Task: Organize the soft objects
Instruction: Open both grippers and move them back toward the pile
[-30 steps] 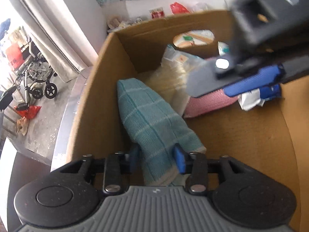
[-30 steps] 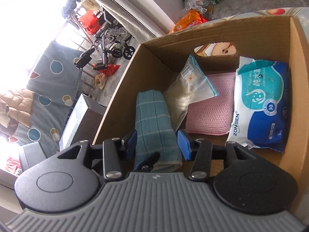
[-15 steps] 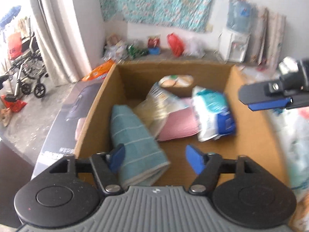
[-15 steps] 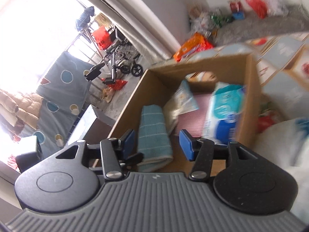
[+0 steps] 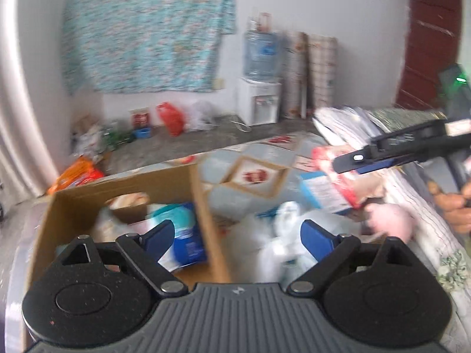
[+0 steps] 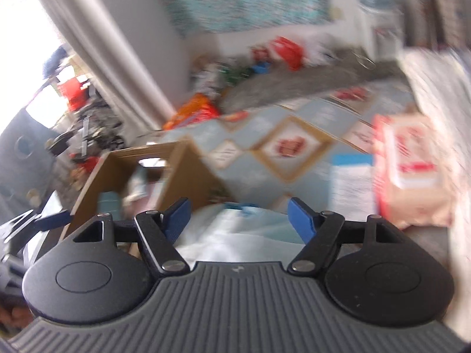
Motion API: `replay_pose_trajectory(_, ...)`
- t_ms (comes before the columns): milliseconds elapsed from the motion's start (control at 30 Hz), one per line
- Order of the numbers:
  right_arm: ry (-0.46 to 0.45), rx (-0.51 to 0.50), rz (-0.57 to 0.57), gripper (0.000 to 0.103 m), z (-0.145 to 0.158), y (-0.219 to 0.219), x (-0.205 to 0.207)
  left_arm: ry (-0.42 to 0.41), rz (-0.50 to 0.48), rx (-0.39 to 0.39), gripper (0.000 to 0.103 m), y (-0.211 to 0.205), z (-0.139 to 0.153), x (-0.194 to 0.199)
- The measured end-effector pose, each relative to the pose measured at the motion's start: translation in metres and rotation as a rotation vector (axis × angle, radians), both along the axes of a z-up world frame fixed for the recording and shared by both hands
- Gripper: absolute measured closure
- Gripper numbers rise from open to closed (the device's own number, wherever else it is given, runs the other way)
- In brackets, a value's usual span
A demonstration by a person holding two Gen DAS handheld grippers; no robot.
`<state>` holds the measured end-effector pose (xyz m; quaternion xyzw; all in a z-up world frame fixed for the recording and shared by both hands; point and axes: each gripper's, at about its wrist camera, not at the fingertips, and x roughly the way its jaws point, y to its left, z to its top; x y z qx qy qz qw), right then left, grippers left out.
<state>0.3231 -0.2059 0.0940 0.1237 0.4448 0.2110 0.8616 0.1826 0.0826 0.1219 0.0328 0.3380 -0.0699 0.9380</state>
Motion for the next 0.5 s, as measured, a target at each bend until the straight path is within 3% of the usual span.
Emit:
replay_pose_trajectory(233, 0.191, -0.011, -0.124, 0.03, -0.071, -0.052, 0.052, 0.04, -0.106, 0.042, 0.011, -0.082, -0.033, 0.052)
replay_pose_trajectory(500, 0.321, -0.11, -0.169, 0.029, -0.118, -0.044, 0.089, 0.137, -0.156, 0.09, 0.017, -0.119, -0.064, 0.098)
